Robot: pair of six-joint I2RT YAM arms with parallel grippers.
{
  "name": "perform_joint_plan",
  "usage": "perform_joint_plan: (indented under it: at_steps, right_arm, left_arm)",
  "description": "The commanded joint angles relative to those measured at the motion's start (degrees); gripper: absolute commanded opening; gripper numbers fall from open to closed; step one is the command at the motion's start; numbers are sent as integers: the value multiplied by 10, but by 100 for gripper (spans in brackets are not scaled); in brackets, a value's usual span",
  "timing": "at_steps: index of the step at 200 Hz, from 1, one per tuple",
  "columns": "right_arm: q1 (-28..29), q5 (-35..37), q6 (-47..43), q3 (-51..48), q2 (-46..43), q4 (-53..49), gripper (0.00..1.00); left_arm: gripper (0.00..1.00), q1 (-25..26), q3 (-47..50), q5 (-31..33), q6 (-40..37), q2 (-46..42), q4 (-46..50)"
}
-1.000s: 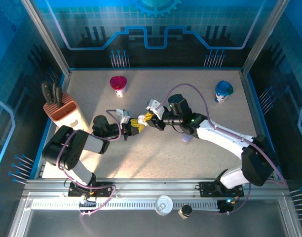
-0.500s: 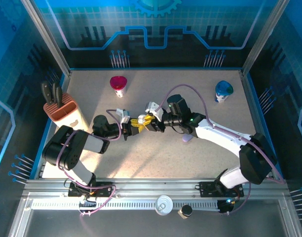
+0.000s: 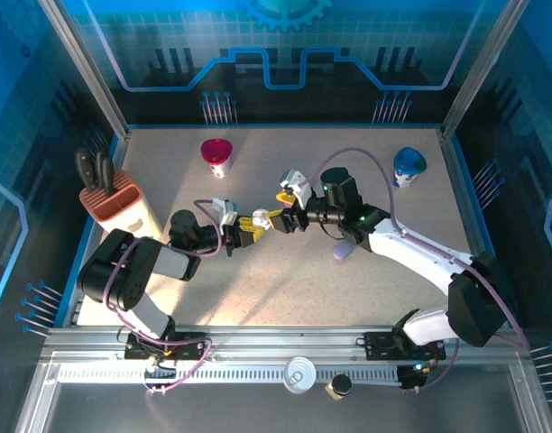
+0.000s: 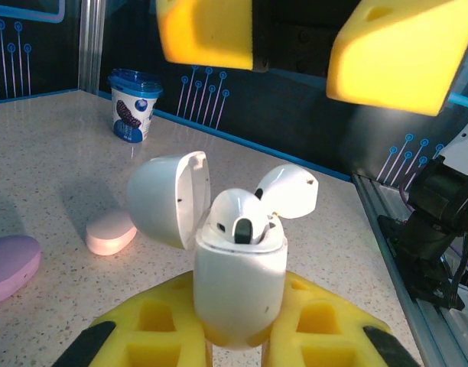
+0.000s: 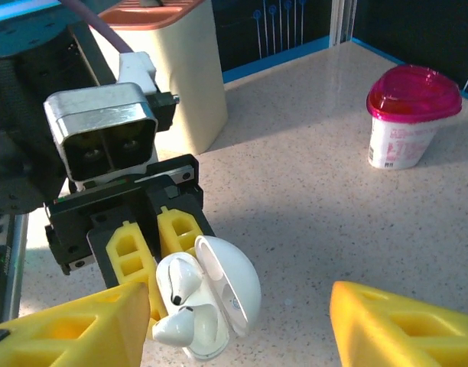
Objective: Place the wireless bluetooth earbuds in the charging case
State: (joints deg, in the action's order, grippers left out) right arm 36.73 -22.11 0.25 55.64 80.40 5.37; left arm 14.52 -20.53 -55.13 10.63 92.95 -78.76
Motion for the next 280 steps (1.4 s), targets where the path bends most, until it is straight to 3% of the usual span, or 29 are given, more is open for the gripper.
perform_joint_plan:
  at_steps: [1, 129, 156, 180, 200, 280]
  right_arm:
    - [10, 8, 30, 29, 25, -25, 67]
    - [-8, 15, 17, 7, 14, -63, 72]
    - [-23, -36, 62, -2, 3, -16, 72]
    - [-41, -77, 173, -4, 13, 45, 69]
    - [-46, -116, 227, 21, 43, 31, 69]
    - [-37, -267, 253, 73, 125, 23, 70]
  left_arm:
    - [7, 2, -12, -3, 3, 1, -16]
    - [8, 2, -12, -1, 4, -1, -16]
    - [8, 2, -14, -1, -2, 0, -16]
    - [9, 2, -14, -6, -15, 0, -16]
    - [9, 2, -14, -13, -23, -4, -16]
    - [10, 2, -11, -19, -24, -14, -16]
